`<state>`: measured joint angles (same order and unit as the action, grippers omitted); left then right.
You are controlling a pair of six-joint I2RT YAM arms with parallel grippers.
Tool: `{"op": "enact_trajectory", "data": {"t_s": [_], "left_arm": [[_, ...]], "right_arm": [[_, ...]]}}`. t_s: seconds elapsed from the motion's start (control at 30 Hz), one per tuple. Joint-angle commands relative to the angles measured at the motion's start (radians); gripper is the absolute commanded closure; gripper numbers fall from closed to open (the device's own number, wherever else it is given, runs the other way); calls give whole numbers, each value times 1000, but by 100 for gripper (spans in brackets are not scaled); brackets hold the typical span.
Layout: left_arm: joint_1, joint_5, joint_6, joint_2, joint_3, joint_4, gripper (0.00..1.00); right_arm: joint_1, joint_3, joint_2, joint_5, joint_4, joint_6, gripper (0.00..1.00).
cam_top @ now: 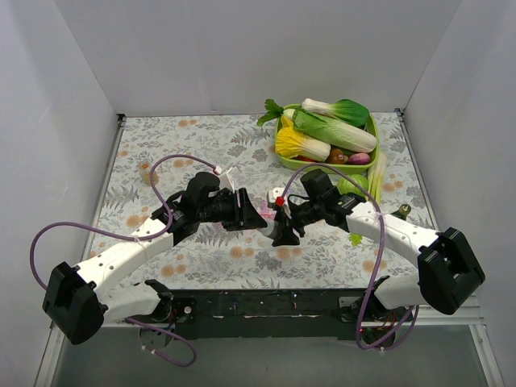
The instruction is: Sort the pills into containers
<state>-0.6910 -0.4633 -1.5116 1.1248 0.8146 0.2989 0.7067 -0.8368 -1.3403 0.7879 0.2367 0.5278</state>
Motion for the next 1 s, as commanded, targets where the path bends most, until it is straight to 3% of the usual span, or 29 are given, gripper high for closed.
{"op": "enact_trajectory", "data": {"t_s": [0.0, 0.13, 0.83, 0.97], "left_arm": [[-10, -70, 169, -6, 6, 2, 90], [-8, -113, 264, -11, -2, 2, 92], [-21, -255, 461, -26, -23, -38, 92], [-21, -276, 504, -30, -26, -38, 88]], "right_arm": [[-4, -50, -7, 66, -45, -14, 99], [-4, -51, -11, 83, -46, -20, 99], [-6, -62, -46, 208, -36, -22, 99], [-10, -54, -51, 258, -45, -28, 99]]}}
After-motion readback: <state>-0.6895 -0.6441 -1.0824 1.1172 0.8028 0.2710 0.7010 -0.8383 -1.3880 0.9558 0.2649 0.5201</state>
